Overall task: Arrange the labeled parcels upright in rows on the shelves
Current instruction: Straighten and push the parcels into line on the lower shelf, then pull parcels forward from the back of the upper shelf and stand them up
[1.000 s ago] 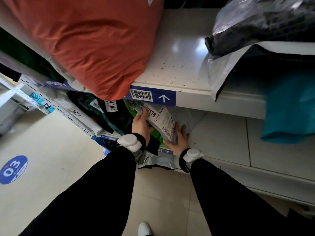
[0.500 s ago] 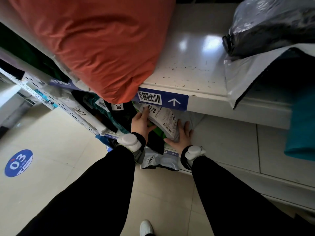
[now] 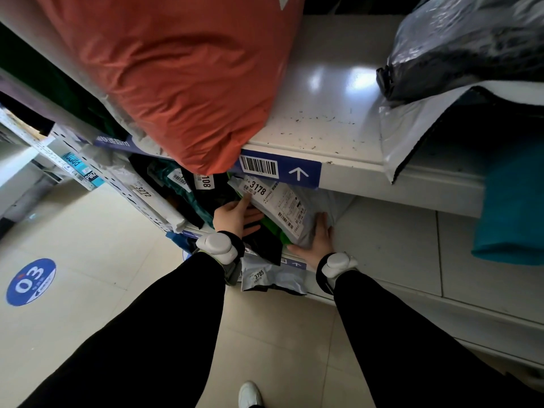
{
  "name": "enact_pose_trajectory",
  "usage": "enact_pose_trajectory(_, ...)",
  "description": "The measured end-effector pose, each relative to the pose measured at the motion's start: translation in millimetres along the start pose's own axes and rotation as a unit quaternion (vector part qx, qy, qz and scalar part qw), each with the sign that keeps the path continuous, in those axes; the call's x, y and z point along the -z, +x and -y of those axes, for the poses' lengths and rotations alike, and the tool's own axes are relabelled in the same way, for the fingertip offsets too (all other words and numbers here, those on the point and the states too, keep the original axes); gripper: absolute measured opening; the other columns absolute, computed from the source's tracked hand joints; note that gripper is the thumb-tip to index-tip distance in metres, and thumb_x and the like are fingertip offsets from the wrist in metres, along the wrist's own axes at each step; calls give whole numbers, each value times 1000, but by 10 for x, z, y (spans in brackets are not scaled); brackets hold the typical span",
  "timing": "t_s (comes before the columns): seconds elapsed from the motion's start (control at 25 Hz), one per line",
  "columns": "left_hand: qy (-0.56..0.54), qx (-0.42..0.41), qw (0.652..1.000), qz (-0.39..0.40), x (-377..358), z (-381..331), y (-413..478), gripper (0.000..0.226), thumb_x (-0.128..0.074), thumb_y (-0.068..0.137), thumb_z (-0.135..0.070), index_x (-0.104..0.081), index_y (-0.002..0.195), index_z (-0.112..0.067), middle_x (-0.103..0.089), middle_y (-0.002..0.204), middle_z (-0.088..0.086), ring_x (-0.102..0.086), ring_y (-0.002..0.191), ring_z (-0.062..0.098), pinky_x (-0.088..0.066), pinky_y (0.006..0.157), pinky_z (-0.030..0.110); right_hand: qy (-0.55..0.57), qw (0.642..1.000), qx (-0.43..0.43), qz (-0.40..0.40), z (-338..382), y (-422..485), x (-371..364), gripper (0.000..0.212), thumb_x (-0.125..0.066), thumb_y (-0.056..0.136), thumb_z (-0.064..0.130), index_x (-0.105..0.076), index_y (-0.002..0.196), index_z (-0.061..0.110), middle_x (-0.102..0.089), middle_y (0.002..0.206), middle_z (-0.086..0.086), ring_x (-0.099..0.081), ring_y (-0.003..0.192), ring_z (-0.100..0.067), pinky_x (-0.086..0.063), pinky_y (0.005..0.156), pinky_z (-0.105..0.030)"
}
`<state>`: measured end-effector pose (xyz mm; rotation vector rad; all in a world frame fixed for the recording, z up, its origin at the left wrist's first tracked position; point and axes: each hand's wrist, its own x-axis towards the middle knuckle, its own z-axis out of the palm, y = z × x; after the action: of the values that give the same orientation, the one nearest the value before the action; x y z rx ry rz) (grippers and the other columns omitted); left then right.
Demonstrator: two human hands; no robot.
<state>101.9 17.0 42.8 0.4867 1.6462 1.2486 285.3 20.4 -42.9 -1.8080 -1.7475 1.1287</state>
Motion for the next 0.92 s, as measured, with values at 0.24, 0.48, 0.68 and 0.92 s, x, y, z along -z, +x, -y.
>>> enact_pose_trajectory(0.24, -21, 10, 1000, 18, -1, 35, -82, 19, -63, 91, -26, -54, 86, -11, -67, 77, 10, -71, 62, 16, -55, 48, 27, -73, 997, -35, 6, -57, -64, 69, 114, -75, 68, 47, -4, 149, 12, 5, 157, -20, -3, 145, -40, -15, 118, -43)
enact_pose_trajectory(0.48, 13, 14, 999, 50, -63, 102, -229, 4, -55, 93, -12, -52, 96, -11, -67, 86, 10, -70, 74, 22, -54, 50, 28, -115, 993, -29, 5, -47, -179, 229, 104, -74, 68, 48, -15, 146, 14, -9, 153, -18, -23, 138, -40, -28, 110, -40)
enact_pose_trajectory(0.68, 16, 13, 998, 59, -88, 53, -357, 11, -56, 91, -10, -52, 101, -9, -66, 89, 11, -70, 76, 23, -54, 54, 29, -105, 994, -14, 12, 34, -304, 319, 88, -71, 74, 37, -22, 144, 14, -21, 150, -16, -28, 136, -36, -27, 111, -35)
enact_pose_trajectory(0.92, 22, -6, 997, 72, -117, -82, -608, 6, -56, 92, -9, -53, 96, -12, -65, 86, 7, -67, 70, 18, -55, 53, 27, -73, 996, 21, 49, 277, -515, 398, 75, -70, 74, 37, -39, 138, 11, -34, 143, -15, -37, 132, -31, -31, 108, -27)
